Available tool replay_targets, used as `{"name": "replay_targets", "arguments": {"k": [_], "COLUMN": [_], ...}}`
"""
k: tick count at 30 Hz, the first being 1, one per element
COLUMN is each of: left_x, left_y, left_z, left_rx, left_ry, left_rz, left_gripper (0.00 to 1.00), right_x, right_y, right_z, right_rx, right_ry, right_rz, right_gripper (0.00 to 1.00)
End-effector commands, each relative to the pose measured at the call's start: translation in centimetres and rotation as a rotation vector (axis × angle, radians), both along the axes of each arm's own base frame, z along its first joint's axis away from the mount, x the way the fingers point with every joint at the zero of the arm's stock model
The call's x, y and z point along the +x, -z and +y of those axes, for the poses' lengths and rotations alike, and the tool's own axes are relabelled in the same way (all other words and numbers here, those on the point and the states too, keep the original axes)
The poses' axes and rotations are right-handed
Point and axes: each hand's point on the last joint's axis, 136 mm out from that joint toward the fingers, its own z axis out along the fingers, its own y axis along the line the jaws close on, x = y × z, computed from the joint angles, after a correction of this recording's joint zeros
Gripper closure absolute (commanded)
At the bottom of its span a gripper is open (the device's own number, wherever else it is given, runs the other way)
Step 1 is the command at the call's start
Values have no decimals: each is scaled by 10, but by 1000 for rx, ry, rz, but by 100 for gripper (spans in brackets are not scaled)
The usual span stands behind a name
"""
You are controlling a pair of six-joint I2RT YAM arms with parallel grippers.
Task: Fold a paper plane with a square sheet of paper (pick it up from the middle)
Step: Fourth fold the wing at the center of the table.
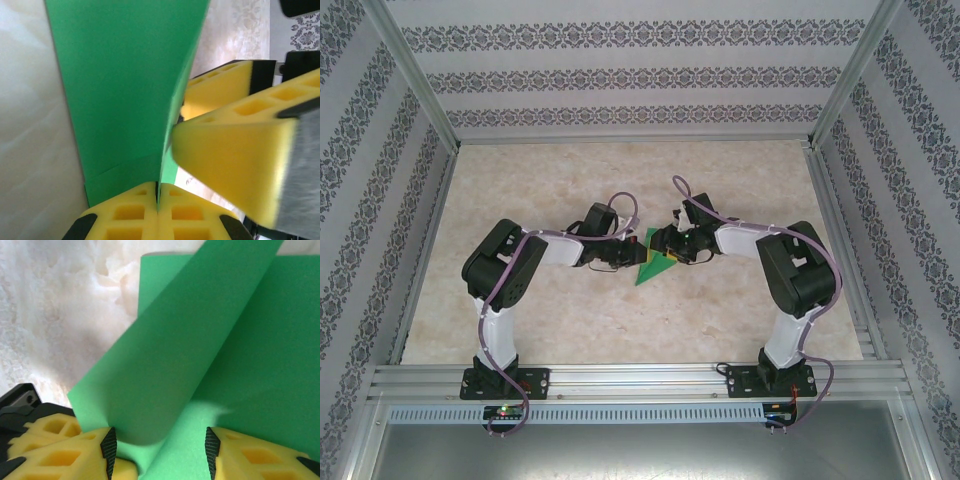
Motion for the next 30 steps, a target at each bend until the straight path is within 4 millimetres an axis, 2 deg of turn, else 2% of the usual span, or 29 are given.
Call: {"name": "replay_targets", "arguments": {"k": [1,15,21,30], "left_x": [-2,-7,-7,-6], "left_y": [2,12,14,14], "left_z": [1,0,0,1], "left_rx": [12,60,64,71], "left_ry": [52,118,123,109], "left_rz": [14,69,80,79], "left_gripper": [96,97,97,90], "right_x": [0,-4,-5,-15], "right_y": [7,16,24,43], "right_z": [-2,-5,-13,-28], "right_rx": [-34,-41,-78,-195], "right_ry": [-14,6,34,62], "right_rz": [20,39,59,125], "right_gripper": [47,48,50,55]}}
